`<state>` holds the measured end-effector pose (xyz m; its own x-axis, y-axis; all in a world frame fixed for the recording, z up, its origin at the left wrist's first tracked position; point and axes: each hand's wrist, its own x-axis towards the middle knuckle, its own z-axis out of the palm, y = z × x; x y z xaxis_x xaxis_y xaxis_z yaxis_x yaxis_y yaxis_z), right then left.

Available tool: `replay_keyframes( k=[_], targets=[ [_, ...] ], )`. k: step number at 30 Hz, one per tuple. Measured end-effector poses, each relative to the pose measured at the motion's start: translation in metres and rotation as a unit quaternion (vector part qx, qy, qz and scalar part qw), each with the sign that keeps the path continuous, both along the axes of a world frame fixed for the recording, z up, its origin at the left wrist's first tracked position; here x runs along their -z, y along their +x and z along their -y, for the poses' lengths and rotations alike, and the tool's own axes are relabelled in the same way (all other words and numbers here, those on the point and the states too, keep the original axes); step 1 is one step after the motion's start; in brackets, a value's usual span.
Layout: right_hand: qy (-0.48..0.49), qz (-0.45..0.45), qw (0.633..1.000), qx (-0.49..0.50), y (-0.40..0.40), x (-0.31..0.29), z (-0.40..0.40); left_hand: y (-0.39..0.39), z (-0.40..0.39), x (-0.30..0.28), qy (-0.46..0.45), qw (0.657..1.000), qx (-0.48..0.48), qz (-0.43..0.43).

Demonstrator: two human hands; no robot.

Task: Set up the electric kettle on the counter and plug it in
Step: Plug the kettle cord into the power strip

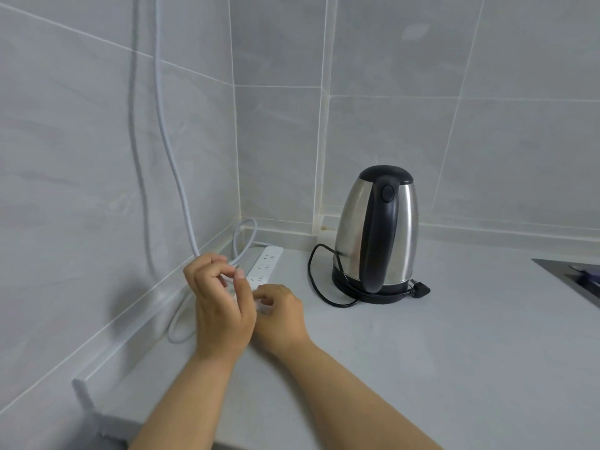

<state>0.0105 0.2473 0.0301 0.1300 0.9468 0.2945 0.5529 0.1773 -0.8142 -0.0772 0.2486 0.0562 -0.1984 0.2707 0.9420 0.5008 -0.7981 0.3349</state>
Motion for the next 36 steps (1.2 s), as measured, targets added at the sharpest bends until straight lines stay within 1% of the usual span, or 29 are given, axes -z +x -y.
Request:
replay_keyframes(
  k=[3,5,7,9,11,14,16,19,23,25,28,30,32,36],
  targets=[
    [-0.01,-0.063,0.998,-0.01,0.011,-0.004,0.001,0.003,0.002,0.002,-0.007,0.999,0.032,-0.014],
    [0.031,-0.079,0.996,0.006,0.02,-0.007,0.007,0.009,0.004,0.003,-0.006,0.998,0.043,-0.046],
    [0.097,-0.056,0.993,0.032,0.03,-0.007,0.012,0.018,0.004,0.005,-0.009,0.994,0.06,-0.095],
    [0.143,-0.032,0.988,0.052,0.043,-0.007,0.019,0.027,0.005,0.009,-0.035,0.984,0.09,-0.147],
    [0.162,-0.015,0.985,0.061,0.059,-0.006,0.027,0.035,0.005,0.014,-0.072,0.97,0.115,-0.203],
    [0.172,0.01,0.981,0.088,0.089,-0.007,0.038,0.047,0.005,0.019,-0.1,0.952,0.106,-0.268],
    [0.157,0.021,0.981,0.108,0.106,-0.007,0.044,0.054,0.006,0.019,-0.119,0.951,0.098,-0.268],
    [0.114,0.048,0.987,0.102,0.122,-0.009,0.052,0.063,0.007,0.02,-0.149,0.951,0.089,-0.257],
    [0.08,0.126,0.985,0.081,0.137,-0.012,0.061,0.085,0.009,0.019,-0.213,0.944,0.082,-0.237],
    [0.073,0.144,0.983,0.084,0.142,-0.013,0.063,0.097,0.01,0.018,-0.241,0.939,0.07,-0.233],
    [0.075,0.143,0.983,0.089,0.15,-0.013,0.066,0.115,0.011,0.016,-0.272,0.936,0.06,-0.214],
    [0.075,0.14,0.983,0.097,0.16,-0.013,0.068,0.126,0.01,0.015,-0.263,0.942,0.059,-0.2],
    [0.067,0.128,0.983,0.117,0.172,-0.013,0.066,0.138,0.003,0.017,-0.241,0.948,0.029,-0.206],
    [0.033,0.048,0.983,0.174,0.197,-0.014,0.061,0.155,-0.01,0.02,-0.247,0.936,-0.034,-0.248]
  ],
)
